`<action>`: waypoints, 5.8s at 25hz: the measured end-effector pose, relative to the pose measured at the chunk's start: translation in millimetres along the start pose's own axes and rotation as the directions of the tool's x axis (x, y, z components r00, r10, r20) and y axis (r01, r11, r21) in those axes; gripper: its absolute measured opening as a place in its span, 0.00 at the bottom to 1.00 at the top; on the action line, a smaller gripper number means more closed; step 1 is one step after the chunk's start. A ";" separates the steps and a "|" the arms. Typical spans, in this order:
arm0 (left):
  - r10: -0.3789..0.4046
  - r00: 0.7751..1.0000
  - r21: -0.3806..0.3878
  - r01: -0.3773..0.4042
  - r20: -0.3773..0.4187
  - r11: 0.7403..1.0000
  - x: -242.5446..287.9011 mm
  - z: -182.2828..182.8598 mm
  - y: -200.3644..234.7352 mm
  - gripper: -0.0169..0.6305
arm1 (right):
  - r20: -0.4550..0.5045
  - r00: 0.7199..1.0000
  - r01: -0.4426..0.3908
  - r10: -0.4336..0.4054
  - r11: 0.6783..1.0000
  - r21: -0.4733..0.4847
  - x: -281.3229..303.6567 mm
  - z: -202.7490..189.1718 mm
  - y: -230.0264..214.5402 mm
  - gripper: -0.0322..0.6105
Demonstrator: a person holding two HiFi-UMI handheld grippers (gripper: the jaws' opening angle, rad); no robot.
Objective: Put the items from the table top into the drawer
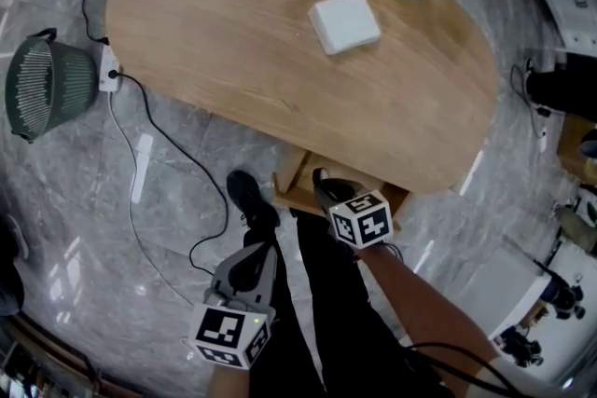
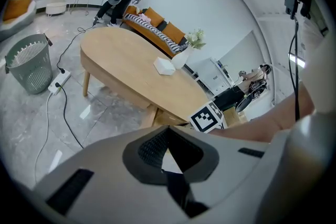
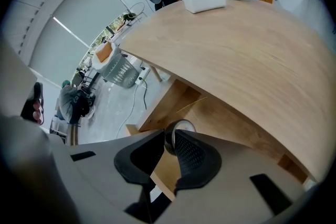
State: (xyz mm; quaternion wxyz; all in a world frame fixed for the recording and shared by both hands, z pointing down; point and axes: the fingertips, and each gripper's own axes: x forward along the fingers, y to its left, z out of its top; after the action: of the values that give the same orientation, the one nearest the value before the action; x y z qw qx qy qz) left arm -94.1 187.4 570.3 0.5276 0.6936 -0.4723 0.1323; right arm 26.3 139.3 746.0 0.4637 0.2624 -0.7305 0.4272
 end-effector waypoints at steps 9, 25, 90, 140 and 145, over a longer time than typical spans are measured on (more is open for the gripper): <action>-0.003 1.000 0.007 0.003 -0.010 1.000 7.5 6.8 -6.2 0.03 | 0.004 0.999 -0.042 0.042 0.998 -0.044 -16.0 1.4 6.4 0.21; -0.020 1.000 0.037 0.021 -0.014 0.999 22.4 28.9 -24.1 0.03 | 0.130 0.988 -0.074 0.079 0.996 -0.043 -68.0 38.0 -2.6 0.15; 0.048 0.995 0.018 -0.049 0.084 0.999 63.0 109.6 -33.7 0.03 | 0.244 0.960 -0.106 0.135 0.986 -0.128 -81.9 180.7 -59.5 0.12; 0.091 0.992 -0.029 -0.088 0.090 0.996 49.8 110.3 -11.9 0.03 | 0.409 0.908 -0.342 0.092 0.727 0.595 -66.5 274.7 -93.0 0.21; 0.067 0.996 -0.019 -0.066 0.061 0.998 53.5 101.8 -14.5 0.03 | 0.403 0.911 -0.332 0.081 0.724 0.605 -69.9 256.1 -92.4 0.21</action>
State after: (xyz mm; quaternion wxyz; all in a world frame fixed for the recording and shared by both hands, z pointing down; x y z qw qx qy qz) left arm -86.9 72.6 556.5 0.5139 0.6769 -0.5121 0.1243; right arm 12.5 -129.7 665.6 0.1518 0.3964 -0.6265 0.6537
